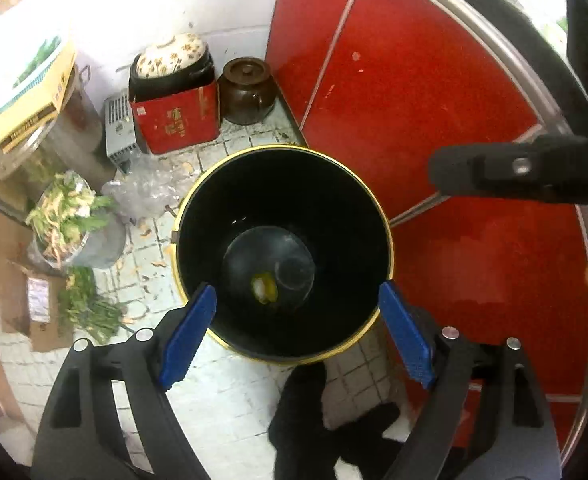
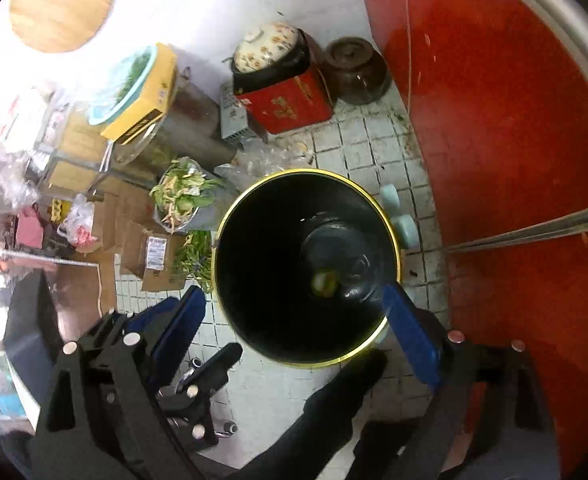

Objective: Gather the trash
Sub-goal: 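Carry both items to the floor bin and open both tools over it, then swing both empty tools back up to the countertop pile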

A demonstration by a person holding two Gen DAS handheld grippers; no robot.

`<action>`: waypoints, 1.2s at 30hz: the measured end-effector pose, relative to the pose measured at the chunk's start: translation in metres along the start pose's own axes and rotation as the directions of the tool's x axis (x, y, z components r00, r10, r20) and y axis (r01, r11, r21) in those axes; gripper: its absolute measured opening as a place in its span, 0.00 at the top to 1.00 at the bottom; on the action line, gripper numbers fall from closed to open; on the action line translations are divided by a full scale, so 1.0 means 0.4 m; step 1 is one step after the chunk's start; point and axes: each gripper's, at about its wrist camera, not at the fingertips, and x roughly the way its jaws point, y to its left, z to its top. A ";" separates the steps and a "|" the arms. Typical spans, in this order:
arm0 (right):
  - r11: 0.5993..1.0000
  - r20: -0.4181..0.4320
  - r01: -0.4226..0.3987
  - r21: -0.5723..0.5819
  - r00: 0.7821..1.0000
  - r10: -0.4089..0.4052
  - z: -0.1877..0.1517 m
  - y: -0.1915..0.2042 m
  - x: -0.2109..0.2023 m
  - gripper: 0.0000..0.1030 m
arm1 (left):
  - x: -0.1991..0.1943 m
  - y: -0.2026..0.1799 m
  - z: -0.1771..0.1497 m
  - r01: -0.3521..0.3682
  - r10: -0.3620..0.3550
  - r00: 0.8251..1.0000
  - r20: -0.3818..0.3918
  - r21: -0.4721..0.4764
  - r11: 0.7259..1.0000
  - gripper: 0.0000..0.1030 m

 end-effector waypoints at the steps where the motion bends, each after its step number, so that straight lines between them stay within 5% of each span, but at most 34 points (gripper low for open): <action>1: 1.000 0.015 -0.004 -0.003 1.000 0.004 -0.014 0.006 -0.046 0.16 | -0.026 -0.011 -0.003 -0.009 0.009 1.000 0.007 0.020 1.000 0.21; 8: 0.995 0.238 0.027 0.098 0.970 -0.050 -0.188 -0.042 -0.506 0.12 | -0.270 -0.199 -0.003 -0.074 0.063 0.997 0.051 0.259 0.963 0.17; 14: 0.915 0.391 0.194 0.353 0.858 -0.333 -0.463 -0.203 -0.871 0.09 | -0.448 -0.523 0.011 0.019 -0.080 0.992 0.100 0.497 0.868 0.08; 17: 0.808 0.383 0.267 0.525 0.774 -0.504 -0.635 -0.293 -1.010 0.08 | -0.489 -0.717 0.008 0.157 -0.232 0.971 0.050 0.598 0.786 0.06; 21: 0.612 0.333 0.241 0.753 0.662 -0.671 -0.887 -0.388 -1.160 0.08 | -0.520 -0.962 -0.035 0.244 -0.345 0.938 -0.022 0.750 0.615 0.06; 24: 0.483 0.283 0.197 0.853 0.604 -0.745 -1.063 -0.430 -1.224 0.08 | -0.545 -1.115 -0.095 0.288 -0.400 0.912 -0.089 0.834 0.471 0.06; 27: 0.390 0.237 0.150 0.909 0.583 -0.777 -1.201 -0.444 -1.258 0.08 | -0.577 -1.241 -0.170 0.316 -0.443 0.883 -0.153 0.893 0.322 0.06; 29: 0.355 0.220 0.131 0.926 0.576 -0.787 -1.253 -0.448 -1.261 0.08 | -0.587 -1.294 -0.220 0.316 -0.448 0.877 -0.175 0.911 0.263 0.06; 33: 0.327 0.206 0.111 0.939 0.579 -0.789 -1.317 -0.467 -1.267 0.08 | -0.599 -1.359 -0.287 0.316 -0.438 0.873 -0.214 0.932 0.175 0.06; 36: 0.322 0.201 0.107 0.941 0.589 -0.783 -1.328 -0.482 -1.263 0.08 | -0.587 -1.387 -0.295 0.312 -0.427 0.876 -0.223 0.938 0.149 0.06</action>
